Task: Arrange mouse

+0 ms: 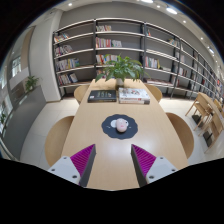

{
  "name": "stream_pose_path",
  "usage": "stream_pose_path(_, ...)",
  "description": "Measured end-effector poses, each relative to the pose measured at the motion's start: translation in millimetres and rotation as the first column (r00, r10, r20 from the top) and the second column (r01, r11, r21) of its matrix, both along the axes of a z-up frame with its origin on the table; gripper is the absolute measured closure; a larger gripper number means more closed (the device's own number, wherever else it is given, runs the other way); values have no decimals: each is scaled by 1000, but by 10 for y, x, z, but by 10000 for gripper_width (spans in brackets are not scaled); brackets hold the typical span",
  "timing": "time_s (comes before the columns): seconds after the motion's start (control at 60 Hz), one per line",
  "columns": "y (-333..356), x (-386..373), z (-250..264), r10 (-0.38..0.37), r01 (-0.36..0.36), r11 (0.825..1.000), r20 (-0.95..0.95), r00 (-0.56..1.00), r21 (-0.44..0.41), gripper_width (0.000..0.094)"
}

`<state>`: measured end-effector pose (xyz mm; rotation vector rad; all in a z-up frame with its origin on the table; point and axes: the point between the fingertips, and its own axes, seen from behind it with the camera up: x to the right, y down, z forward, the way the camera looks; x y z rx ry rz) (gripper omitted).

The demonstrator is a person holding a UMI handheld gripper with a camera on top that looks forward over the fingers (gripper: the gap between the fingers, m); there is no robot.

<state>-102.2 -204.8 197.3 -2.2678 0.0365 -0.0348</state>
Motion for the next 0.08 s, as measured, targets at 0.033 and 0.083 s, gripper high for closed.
stream_pose_path(0.033, -51, -5, -5, 0, 0, 1000, 3, 1000, -1, 240)
stream_pose_path(0.083, -74, -2, -18, 2, -2, 1000, 5, 1000, -5, 241)
